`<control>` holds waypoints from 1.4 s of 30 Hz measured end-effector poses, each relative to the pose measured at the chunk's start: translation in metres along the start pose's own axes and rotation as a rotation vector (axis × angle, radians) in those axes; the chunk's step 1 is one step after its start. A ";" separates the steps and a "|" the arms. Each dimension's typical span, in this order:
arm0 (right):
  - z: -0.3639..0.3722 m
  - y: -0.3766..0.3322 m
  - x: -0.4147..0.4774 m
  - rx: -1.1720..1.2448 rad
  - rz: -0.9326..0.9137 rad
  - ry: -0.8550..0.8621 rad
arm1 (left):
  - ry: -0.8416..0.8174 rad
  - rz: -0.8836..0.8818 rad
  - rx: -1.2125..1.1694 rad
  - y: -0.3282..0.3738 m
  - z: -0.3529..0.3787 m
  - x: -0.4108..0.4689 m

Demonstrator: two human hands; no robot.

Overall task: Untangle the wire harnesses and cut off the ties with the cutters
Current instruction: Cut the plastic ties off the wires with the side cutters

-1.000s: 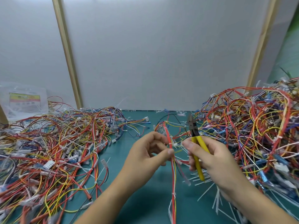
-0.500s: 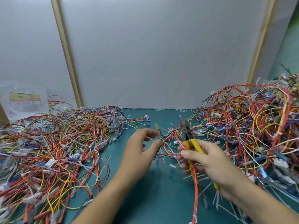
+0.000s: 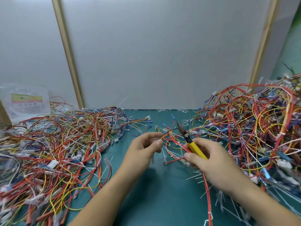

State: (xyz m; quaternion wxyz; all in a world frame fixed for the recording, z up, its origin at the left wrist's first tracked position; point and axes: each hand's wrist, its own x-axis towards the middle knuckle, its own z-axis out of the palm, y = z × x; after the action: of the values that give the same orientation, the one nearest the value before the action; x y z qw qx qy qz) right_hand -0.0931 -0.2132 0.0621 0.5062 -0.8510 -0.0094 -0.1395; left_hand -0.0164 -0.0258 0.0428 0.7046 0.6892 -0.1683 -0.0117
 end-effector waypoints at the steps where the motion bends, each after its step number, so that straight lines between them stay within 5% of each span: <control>1: -0.001 0.000 0.000 -0.016 -0.013 0.017 | 0.002 -0.017 -0.047 0.000 -0.001 0.000; 15: -0.004 0.000 -0.001 -0.195 -0.099 0.168 | -0.177 -0.225 -0.491 0.004 -0.003 0.005; 25: -0.009 -0.014 -0.006 0.142 -0.230 0.237 | -0.111 -0.037 0.003 -0.002 0.002 -0.002; 29: 0.002 -0.013 -0.009 0.050 -0.175 0.066 | -0.154 -0.019 0.071 -0.004 0.006 -0.005; 42: 0.011 -0.003 -0.010 -0.136 -0.074 -0.047 | -0.206 -0.017 0.077 0.000 0.007 -0.009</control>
State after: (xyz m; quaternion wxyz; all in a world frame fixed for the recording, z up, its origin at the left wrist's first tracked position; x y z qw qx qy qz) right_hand -0.1009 -0.2014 0.0571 0.4413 -0.8855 -0.0432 -0.1387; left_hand -0.0265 -0.0305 0.0406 0.6565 0.7122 -0.2344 -0.0823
